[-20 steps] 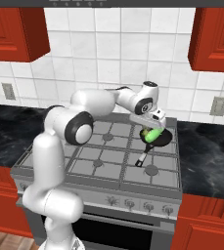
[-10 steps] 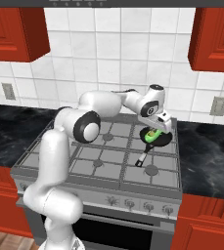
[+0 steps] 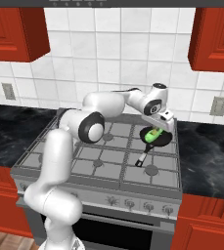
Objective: Put the corn and lemon wedge in the pan. Then turn on the rear right burner and set the heat to medium.
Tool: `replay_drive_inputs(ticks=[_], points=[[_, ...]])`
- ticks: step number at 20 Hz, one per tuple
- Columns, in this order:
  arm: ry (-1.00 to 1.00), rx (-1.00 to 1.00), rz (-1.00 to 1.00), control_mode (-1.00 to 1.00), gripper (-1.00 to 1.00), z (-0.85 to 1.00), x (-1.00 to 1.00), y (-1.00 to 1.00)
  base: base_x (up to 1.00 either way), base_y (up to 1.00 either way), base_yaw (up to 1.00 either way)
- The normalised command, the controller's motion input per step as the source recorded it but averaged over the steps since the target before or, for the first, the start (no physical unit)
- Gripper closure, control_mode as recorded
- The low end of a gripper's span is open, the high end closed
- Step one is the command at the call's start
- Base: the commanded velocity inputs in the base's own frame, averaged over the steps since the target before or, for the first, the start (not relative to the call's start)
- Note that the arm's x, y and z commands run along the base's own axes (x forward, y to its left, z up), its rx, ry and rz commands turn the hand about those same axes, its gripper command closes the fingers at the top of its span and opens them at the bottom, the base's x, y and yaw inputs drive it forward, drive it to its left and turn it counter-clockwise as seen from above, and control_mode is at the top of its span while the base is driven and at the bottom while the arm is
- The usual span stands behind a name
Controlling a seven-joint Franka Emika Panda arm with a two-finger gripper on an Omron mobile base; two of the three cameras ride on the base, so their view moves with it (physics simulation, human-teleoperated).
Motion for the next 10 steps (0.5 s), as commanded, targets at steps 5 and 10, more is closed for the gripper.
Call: replay_drive_inputs(ticks=[5, 10], points=[[0.0, 0.0, -0.03, -1.0, 1.0, -0.21, -0.02, -0.24, 0.0, 0.0, 0.0], [0.0, 0.0, -0.04, -1.0, 1.0, -0.25, 0.0, -0.16, 0.0, 0.0, 0.0]])
